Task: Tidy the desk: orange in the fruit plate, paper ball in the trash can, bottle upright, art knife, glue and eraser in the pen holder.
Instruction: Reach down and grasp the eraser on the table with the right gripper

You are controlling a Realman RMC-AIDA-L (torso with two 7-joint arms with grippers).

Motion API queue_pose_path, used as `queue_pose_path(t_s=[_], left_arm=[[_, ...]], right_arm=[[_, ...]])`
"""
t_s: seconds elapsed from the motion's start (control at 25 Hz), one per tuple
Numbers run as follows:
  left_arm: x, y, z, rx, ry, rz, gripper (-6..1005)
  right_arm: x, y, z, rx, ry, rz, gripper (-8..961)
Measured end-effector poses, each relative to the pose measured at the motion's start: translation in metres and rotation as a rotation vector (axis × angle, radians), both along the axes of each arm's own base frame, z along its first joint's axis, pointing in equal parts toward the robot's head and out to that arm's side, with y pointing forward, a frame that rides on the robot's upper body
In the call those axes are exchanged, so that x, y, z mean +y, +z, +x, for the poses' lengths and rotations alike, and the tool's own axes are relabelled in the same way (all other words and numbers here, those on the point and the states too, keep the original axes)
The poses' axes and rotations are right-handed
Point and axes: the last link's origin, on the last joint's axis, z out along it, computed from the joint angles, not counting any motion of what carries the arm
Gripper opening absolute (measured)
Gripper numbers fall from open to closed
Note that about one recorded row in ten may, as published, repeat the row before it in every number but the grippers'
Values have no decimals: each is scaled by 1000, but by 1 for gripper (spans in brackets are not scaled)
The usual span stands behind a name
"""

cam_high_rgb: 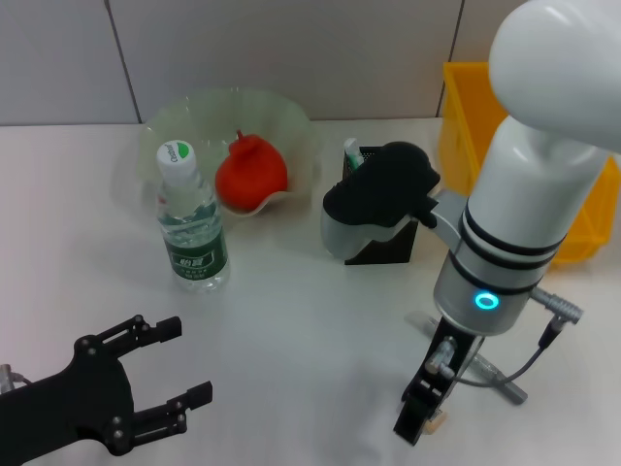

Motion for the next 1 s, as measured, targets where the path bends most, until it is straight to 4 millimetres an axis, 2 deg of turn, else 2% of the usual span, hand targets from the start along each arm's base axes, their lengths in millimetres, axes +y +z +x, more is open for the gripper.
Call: queue_pose_path(t_s=[0.36,1.0], left_arm=[[1,0,0,11,-10,3,798],[-1,-1,-1,10,-1,6,799]], right_arm=[[1,-8,12,16,-61,5,719],[4,-6,14,-8,-41,23,712]])
